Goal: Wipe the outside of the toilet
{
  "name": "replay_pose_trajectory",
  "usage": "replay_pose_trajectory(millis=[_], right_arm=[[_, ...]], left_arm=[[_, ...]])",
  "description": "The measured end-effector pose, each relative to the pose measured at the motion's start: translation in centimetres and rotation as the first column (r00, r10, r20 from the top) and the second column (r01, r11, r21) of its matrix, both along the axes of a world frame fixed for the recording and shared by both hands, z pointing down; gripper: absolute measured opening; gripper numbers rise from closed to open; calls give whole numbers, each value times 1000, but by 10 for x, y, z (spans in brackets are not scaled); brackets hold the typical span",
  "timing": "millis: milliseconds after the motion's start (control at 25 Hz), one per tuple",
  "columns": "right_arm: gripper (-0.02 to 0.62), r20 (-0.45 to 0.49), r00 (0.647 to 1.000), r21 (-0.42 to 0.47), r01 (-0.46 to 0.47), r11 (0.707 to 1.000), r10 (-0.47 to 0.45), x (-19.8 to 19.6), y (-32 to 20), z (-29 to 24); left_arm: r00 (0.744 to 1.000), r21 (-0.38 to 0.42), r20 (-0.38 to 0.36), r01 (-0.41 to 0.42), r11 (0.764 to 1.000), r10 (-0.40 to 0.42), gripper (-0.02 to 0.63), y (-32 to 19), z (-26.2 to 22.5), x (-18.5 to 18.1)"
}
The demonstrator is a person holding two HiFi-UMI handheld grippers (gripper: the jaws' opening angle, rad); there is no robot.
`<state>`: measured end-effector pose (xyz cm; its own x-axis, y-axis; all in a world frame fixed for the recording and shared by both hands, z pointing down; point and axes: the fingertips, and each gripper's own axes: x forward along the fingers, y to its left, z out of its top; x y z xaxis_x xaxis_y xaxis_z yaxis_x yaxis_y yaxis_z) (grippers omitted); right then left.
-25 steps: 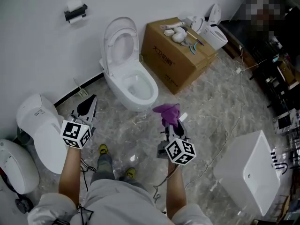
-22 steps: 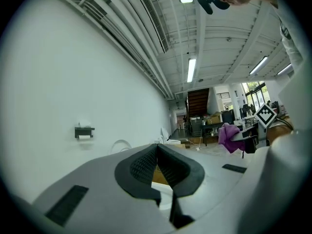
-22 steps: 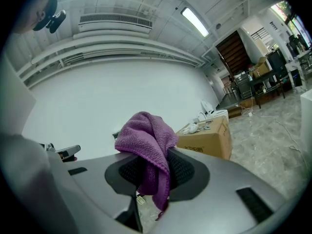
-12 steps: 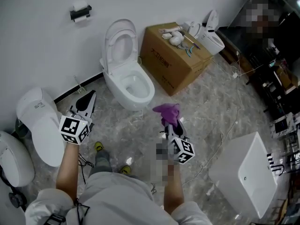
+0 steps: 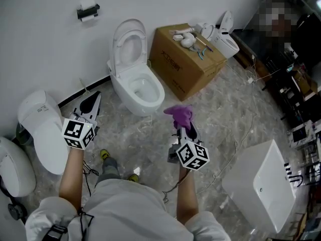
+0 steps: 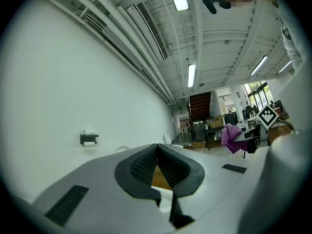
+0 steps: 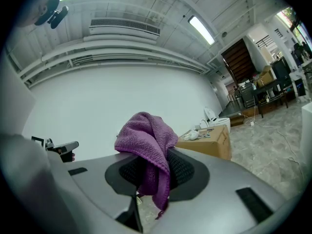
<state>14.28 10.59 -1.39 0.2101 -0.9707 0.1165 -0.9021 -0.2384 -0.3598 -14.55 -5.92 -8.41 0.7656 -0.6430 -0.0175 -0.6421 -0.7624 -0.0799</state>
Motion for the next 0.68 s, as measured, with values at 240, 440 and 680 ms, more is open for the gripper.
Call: replay_pose_trajectory(millis=[240, 440, 680], right_arm=[[114, -29, 1000, 1, 2, 1000, -2, -3, -1, -8], [114, -25, 1000, 7, 10, 1000, -10, -4, -3, -13], [114, -44, 999, 13, 0, 1000, 0, -5, -3, -17]], left_arm=[[1000, 4, -8, -1, 1000, 1, 20, -2, -4, -2], [1000, 9, -13, -2, 1000, 2, 20, 0, -6, -3], [1000, 15, -17, 6, 1000, -5, 20, -1, -9, -8]])
